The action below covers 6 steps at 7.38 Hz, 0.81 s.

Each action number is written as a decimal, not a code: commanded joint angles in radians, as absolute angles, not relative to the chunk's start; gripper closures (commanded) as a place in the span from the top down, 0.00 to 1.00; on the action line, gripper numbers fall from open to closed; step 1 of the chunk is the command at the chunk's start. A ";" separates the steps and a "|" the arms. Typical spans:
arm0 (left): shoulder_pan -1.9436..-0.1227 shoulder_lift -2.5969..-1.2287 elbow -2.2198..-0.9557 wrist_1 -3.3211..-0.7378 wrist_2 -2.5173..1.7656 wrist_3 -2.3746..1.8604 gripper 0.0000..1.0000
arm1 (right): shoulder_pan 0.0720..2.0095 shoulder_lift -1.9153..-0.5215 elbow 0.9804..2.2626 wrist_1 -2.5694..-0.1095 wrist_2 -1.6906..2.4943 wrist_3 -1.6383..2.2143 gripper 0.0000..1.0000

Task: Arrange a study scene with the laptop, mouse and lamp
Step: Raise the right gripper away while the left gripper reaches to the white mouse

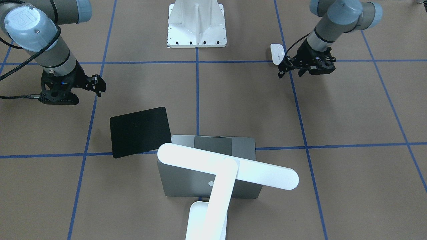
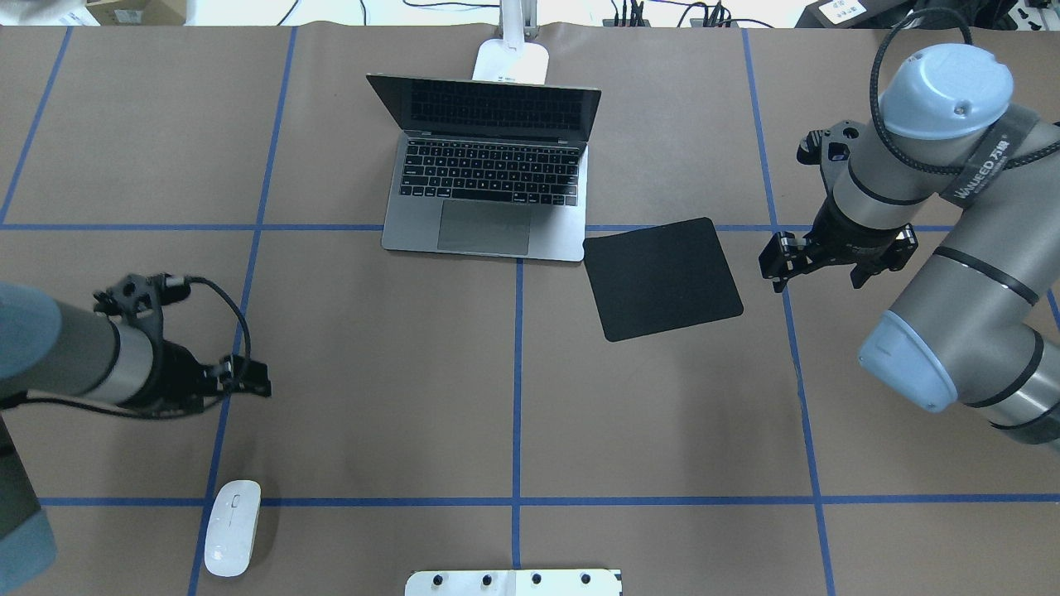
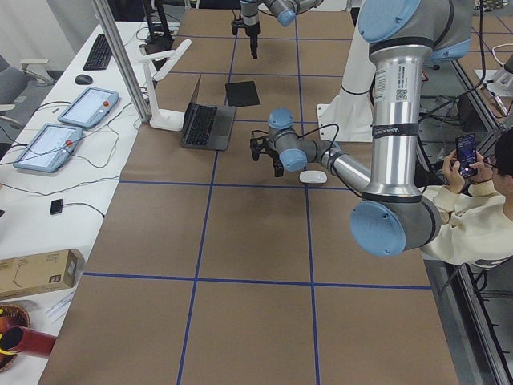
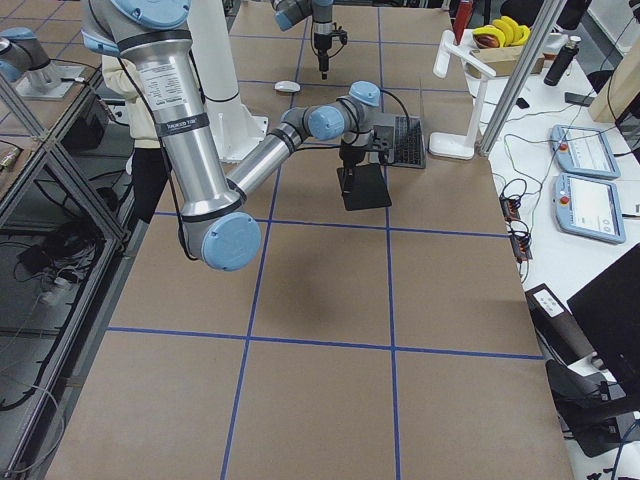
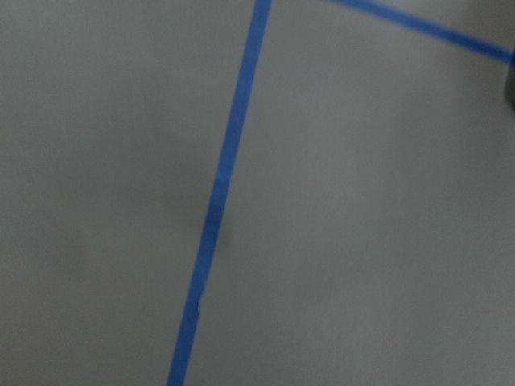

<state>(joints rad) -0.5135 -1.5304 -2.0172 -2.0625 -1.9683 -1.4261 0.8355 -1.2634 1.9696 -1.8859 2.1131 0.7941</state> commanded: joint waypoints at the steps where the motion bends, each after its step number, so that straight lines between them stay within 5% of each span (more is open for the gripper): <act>1: -0.347 -1.513 -2.104 -1.930 -1.872 -1.433 1.00 | 0.851 -1.293 1.973 -1.888 2.115 0.723 1.00; 6: -0.207 -1.471 -2.152 -1.789 -1.763 -1.350 1.00 | 0.854 -1.299 1.968 -1.887 2.114 0.719 1.00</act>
